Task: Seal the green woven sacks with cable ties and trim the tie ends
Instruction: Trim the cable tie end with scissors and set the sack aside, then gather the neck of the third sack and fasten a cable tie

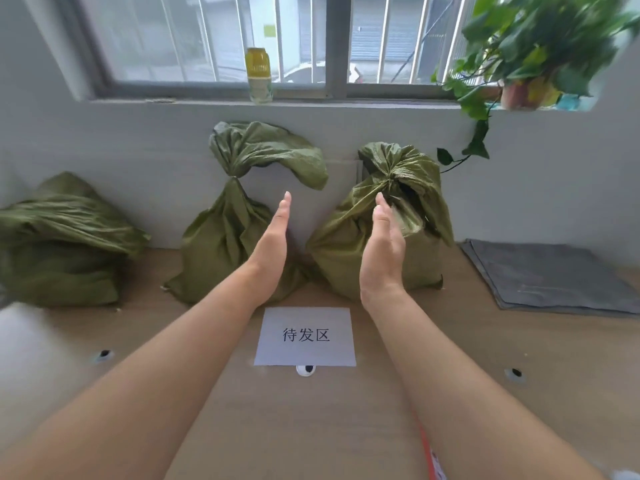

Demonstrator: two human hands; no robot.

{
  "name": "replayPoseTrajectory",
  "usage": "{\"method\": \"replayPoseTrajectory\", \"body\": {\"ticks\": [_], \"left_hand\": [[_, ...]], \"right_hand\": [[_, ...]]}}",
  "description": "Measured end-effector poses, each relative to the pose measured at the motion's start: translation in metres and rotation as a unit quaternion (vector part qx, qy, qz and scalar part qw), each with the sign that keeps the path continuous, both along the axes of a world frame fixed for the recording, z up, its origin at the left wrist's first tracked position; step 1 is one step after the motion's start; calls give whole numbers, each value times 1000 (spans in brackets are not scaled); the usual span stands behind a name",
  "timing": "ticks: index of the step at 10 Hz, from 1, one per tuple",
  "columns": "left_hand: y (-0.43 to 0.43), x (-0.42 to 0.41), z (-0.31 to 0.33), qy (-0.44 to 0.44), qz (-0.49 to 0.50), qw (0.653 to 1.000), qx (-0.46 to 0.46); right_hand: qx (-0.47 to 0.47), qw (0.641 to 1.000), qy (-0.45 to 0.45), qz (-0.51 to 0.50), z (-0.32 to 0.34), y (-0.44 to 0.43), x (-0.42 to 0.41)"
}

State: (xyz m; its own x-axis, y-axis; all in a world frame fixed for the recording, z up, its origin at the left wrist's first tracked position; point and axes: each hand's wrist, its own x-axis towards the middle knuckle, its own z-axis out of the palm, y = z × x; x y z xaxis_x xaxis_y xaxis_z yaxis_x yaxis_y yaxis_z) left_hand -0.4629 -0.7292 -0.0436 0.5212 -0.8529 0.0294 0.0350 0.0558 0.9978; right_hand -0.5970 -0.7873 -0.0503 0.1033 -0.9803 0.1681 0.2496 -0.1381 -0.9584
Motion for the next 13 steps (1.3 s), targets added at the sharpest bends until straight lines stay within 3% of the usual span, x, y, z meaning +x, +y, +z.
{"method": "replayPoseTrajectory", "body": {"ticks": [3,6,9,11,13], "left_hand": [[154,35,13,-6,74,997,28],[292,115,34,17,127,991,-32],[425,211,35,-8,114,993,18],[446,276,25,14,120,992,32],[439,327,-2,-3,136,988,71]], "right_hand": [[20,992,-6,121,19,128,54],[-23,983,10,181,38,263,137],[45,972,33,230,21,399,241],[63,962,49,261,20,432,306],[85,953,71,282,-14,405,366]]}}
